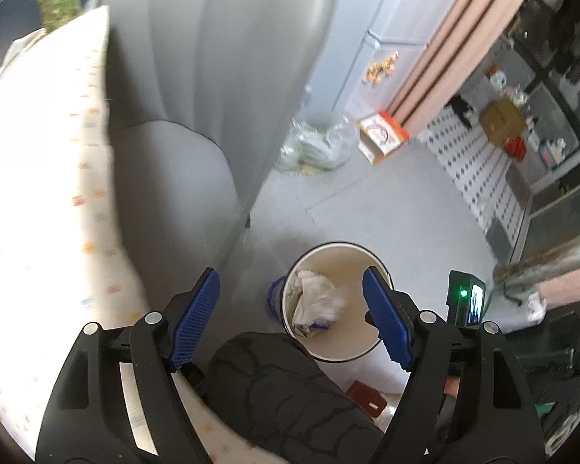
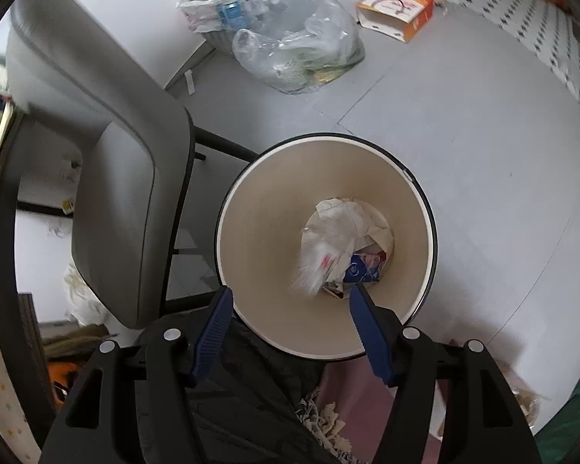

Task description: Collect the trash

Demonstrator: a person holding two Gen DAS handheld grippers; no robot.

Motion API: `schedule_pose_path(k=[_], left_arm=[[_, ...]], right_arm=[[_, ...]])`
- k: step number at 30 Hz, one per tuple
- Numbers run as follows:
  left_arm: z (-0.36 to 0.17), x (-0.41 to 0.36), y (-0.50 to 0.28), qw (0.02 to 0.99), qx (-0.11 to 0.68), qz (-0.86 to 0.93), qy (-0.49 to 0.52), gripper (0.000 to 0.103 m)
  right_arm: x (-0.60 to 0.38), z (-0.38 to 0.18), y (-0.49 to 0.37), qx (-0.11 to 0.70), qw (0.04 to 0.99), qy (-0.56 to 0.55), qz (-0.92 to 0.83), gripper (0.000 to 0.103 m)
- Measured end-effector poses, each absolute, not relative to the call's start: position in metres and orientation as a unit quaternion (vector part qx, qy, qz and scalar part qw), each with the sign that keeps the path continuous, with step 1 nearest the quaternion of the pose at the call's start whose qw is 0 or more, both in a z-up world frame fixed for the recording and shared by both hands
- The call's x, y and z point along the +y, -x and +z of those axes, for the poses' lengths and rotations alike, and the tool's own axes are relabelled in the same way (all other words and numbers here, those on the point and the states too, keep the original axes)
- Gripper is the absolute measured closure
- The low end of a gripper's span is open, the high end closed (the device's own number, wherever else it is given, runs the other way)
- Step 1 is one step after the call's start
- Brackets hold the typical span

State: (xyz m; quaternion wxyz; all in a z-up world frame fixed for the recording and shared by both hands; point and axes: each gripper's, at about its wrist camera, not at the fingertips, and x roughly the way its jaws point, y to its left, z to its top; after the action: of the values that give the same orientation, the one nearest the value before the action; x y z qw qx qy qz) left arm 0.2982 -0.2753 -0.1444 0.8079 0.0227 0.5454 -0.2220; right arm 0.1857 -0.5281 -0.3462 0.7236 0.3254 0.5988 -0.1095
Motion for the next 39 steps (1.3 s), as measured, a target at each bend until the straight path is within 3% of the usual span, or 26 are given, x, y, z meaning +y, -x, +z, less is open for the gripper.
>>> schedule_pose_path(k=[2, 12, 26, 39], left_arm=[[-0.137, -0.258, -0.294, 0.818, 0.531, -0.222, 0.003, 0.021], [-0.097, -0.189, -0.276, 0.855, 0.478, -0.195, 0.044, 0.021], [-0.032, -0.115, -0.236, 0.902, 0.397, -0.158, 0.066, 0.009], [0.026, -0.075, -0.188, 0.941, 0.309, -0.122, 0.072, 0.006]], right_arm=[[-0.525, -0.336, -0.187, 0.597, 0.728, -0.319, -0.110, 0.040], [-0.505, -0.237, -0.189, 0.543, 0.781, -0.295, -0.092, 0.033], [-0.454, -0.091, -0.183, 0.450, 0.865, -0.210, -0.061, 0.008], [-0.405, -0.020, -0.172, 0.418, 0.896, -0.128, -0.071, 0.008]])
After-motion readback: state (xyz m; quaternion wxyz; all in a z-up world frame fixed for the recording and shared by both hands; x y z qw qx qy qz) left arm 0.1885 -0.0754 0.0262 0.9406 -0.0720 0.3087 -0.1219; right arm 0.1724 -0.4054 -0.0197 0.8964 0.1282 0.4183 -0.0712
